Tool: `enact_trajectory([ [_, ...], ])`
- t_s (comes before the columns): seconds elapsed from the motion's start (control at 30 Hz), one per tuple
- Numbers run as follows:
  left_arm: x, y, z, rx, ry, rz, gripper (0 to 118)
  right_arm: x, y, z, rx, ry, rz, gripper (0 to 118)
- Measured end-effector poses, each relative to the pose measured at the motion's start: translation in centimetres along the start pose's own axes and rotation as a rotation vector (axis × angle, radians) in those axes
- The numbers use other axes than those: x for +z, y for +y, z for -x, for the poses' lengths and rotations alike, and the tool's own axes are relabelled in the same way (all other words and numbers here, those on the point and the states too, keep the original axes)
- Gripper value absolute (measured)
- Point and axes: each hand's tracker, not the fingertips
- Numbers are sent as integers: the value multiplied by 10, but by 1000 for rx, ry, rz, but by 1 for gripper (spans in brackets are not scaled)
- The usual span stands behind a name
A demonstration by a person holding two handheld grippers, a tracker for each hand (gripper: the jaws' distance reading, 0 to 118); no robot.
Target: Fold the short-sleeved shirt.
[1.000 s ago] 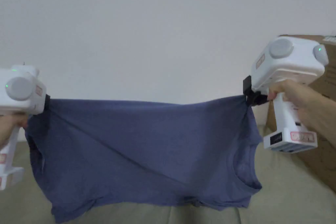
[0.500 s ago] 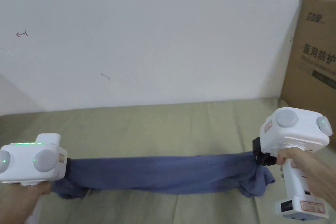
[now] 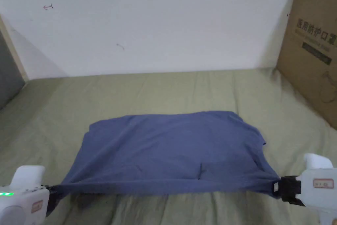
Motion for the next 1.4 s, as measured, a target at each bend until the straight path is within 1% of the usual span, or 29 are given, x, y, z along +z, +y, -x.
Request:
enact_trajectory([
  [0.07, 25, -43, 5, -7, 0, 0, 0, 23, -50, -4, -1, -15, 4, 6],
  [0.13, 47, -79, 4, -28, 20, 59, 0, 40, -91, -7, -19, -33, 29, 6],
  [0.2, 72, -115, 0, -61, 31, 62, 0, 54, -128, -10, 35, -53, 53, 6],
  [0.23, 82, -128, 0, -61, 34, 65, 0, 59, -142, -10, 32, -99, 77, 6],
  [0.3, 102, -155, 0, -73, 46, 83, 0, 72, -167, -17, 7, -73, 80, 6],
  [0.37, 117, -173, 2, -68, 49, 84, 0, 77, -181, -23, -11, -87, 98, 6],
  [0.43, 126, -189, 3, -30, 36, 91, 0, 80, -193, -25, 22, -112, 125, 6],
  [0.6, 125, -206, 9, 7, 24, 82, 0, 86, -198, -23, 77, -117, 109, 6],
  [0.63, 125, -206, 9, 38, 16, 73, 6, 86, -197, -20, 84, -120, 107, 6],
  [0.67, 125, -205, 12, 56, 0, 85, 21, 86, -196, -18, 95, -125, 99, 6],
  [0.7, 125, -205, 14, 82, -10, 104, 57, 87, -196, -17, 101, -125, 83, 9],
  [0.73, 126, -203, 14, 102, -33, 110, 87, 89, -195, -16, 105, -125, 74, 22],
  [0.77, 128, -205, 17, 130, -58, 97, 108, 91, -195, -16, 107, -129, 67, 46],
  [0.8, 134, -207, 19, 161, -72, 70, 115, 93, -194, -17, 111, -128, 64, 82],
  [0.83, 140, -208, 22, 184, -85, 45, 115, 96, -194, -16, 116, -130, 62, 94],
  [0.87, 144, -206, 26, 213, -98, 23, 115, 101, -195, -15, 117, -135, 40, 95],
  [0.93, 154, -204, 30, 219, -104, 40, 115, 112, -196, -15, 123, -123, -2, 94],
  [1.0, 165, -204, 29, 201, -100, 38, 114, 123, -197, -9, 152, -150, -46, 93],
  [1.03, 171, -206, 27, 181, -83, 24, 113, 129, -199, -7, 175, -170, -76, 89],
  [1.07, 177, -208, 25, 162, -56, 6, 111, 135, -203, -2, 208, -183, -103, 81],
  [1.1, 181, -211, 23, 152, -40, 7, 104, 141, -206, 4, 249, -189, -123, 59],
  [1.13, 180, -217, 25, 158, -34, 0, 89, 145, -210, 8, 270, -195, -143, 42],
  [1.17, 180, -222, 26, 171, -44, -21, 63, 148, -215, 13, 287, -200, -157, 29],
  [1.2, 180, -227, 27, 192, -84, -37, 26, 150, -219, 16, 282, -189, -156, 18],
  [1.23, 179, -228, 26, 209, -88, -15, 26, 150, -221, 18, 279, -167, -155, 18],
  [1.3, 181, -235, 21, 206, -64, -15, 9, 152, -223, 26, 266, -120, -130, 13],
  [1.33, 182, -238, 20, 200, -40, -35, 3, 151, -225, 27, 267, -109, -127, 6],
  [1.37, 184, -241, 19, 201, -35, -43, 0, 149, -227, 29, 265, -117, -124, 0],
  [1.4, 188, -240, 17, 212, -27, -53, 0, 147, -228, 27, 261, -121, -116, 0],
])
